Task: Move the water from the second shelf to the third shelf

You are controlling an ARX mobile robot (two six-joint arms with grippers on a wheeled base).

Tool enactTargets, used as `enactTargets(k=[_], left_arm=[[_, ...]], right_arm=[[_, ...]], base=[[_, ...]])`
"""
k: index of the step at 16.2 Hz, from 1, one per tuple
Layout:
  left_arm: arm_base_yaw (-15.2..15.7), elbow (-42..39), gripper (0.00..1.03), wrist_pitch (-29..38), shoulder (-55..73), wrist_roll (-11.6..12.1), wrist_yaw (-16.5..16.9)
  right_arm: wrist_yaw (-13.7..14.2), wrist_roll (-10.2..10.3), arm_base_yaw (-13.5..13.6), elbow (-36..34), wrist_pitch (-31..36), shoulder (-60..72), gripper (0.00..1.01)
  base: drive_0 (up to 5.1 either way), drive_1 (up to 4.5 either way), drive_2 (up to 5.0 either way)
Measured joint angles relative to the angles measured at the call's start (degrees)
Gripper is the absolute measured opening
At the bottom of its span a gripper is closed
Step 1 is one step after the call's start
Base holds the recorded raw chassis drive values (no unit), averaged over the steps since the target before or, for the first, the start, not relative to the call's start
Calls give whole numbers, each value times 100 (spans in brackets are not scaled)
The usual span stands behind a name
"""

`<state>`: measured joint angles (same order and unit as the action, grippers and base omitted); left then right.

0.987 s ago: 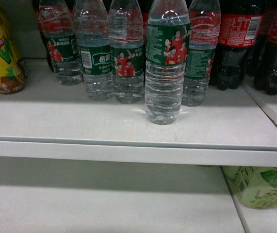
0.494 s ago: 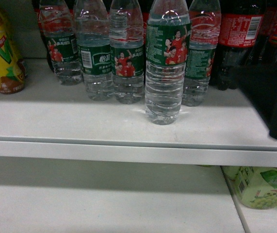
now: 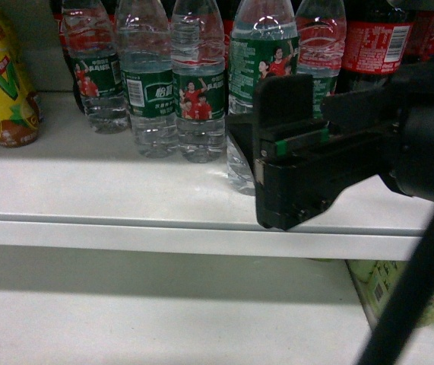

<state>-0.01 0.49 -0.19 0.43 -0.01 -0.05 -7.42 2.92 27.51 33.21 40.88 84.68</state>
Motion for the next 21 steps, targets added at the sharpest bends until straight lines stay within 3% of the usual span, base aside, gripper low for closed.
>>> enactTargets(k=[5,9,14,21], left_arm=[[0,0,98,0,0,0,0],[0,0,98,-2,0,0,0],[0,0,98,0,0,0,0],[0,0,98,0,0,0,2]], right_arm=[[726,0,138,822,39,872,98],[1071,111,138,1386,-190,1215,98],[1445,315,136,1978,-313,1652,98],[1668,326,59,2570,-470,2153,98]], base=[[0,0,0],[0,0,0],[0,0,0],[0,0,0]])
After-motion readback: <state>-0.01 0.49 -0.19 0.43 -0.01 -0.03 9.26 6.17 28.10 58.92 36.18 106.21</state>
